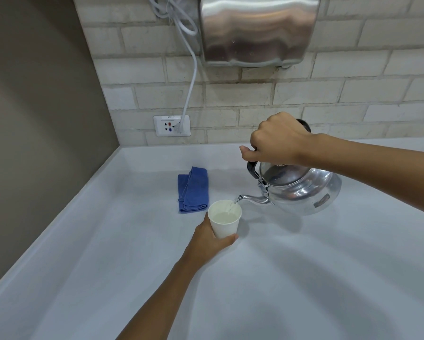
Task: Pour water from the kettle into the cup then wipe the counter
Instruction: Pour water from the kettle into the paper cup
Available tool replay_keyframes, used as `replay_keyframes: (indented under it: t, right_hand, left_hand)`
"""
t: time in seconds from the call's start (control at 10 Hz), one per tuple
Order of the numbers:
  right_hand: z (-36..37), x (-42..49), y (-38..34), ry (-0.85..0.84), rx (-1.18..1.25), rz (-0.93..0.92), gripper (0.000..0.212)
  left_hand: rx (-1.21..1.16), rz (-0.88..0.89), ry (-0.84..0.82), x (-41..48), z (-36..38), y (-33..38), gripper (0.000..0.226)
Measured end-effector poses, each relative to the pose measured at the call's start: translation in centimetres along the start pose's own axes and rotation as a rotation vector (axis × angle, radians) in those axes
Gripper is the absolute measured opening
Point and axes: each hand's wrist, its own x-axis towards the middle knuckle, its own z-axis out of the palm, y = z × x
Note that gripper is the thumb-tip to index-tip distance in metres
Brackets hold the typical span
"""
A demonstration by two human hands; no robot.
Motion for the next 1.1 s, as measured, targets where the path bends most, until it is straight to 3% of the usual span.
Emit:
replay_keyframes:
  t: [1.1]
  right_hand:
    - [0.01, 0.33, -0.34, -0.019, 0.005, -0.012, 0.06]
  left_hand:
    - [-0.006, 0.0, 0.001, -0.01, 0.0, 0.01, 0.083]
